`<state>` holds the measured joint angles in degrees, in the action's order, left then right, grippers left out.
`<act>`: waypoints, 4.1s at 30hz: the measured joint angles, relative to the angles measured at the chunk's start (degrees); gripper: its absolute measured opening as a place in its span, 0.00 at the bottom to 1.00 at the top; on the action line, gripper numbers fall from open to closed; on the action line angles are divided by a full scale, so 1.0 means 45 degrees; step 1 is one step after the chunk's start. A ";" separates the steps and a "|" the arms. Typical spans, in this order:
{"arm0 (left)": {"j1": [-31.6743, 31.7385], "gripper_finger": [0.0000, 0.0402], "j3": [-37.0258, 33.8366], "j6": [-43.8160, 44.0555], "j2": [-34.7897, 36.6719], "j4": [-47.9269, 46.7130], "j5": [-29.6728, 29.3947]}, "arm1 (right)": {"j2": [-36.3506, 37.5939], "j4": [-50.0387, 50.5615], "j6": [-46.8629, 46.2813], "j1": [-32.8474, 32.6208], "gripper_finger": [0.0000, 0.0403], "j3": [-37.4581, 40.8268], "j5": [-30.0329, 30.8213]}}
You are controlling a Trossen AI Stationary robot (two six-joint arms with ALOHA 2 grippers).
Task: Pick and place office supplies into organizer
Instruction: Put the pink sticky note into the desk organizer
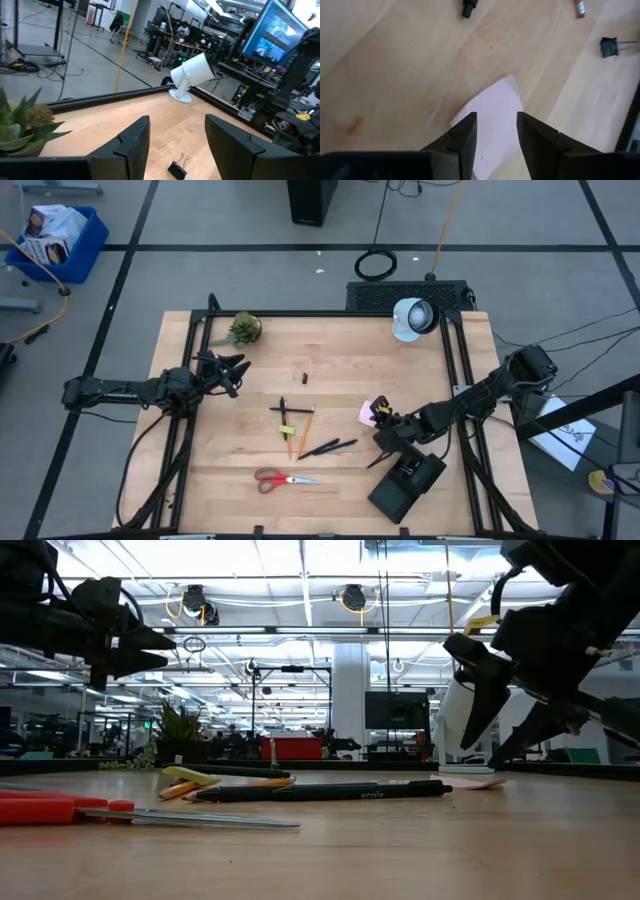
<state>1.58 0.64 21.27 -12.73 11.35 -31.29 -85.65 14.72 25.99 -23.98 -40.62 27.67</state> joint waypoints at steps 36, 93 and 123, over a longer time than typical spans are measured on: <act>0.0000 0.49 0.0000 0.0242 -0.0002 -0.0179 -0.0052 | -0.0851 -0.0773 -0.0967 -0.1089 0.32 0.0038 0.0929; 0.0000 0.49 0.0000 0.0519 -0.0005 -0.0281 -0.0072 | -0.0801 -0.0908 -0.0950 -0.0533 0.13 0.0722 0.0099; 0.0000 0.49 0.0000 0.0843 -0.0005 -0.0281 -0.0023 | -0.0831 -0.0636 -0.2240 -0.1685 0.00 -0.2528 0.2276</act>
<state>1.58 0.64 25.06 -12.75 10.09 -31.40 -89.38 11.86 15.91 -31.57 -51.99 37.91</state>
